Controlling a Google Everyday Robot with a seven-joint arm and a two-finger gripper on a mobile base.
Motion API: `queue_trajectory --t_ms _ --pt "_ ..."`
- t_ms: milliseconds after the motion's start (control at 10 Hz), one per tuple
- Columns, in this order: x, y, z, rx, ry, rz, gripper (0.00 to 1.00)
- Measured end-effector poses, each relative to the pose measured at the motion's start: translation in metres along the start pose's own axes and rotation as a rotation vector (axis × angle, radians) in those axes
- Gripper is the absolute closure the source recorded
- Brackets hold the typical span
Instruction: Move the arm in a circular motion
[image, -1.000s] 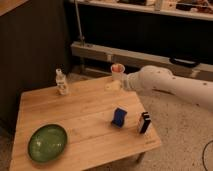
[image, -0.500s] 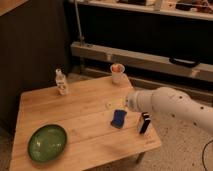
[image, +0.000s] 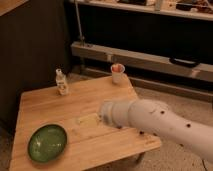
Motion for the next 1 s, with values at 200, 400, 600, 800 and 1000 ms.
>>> queue_trajectory --t_ms 200,400,600,800,1000 --pt "0.041 -0.045 0.017 0.067 0.035 -0.106 0.20" --pt "0.092 -0.082 0.032 0.105 0.069 -0.182 0.20" --pt "0.113 -0.085 0.039 0.098 0.078 -0.184 0.20" --pt "0.123 -0.056 0.049 0.072 0.068 -0.150 0.20" --pt "0.128 -0.018 0.061 0.055 0.047 -0.109 0.20"
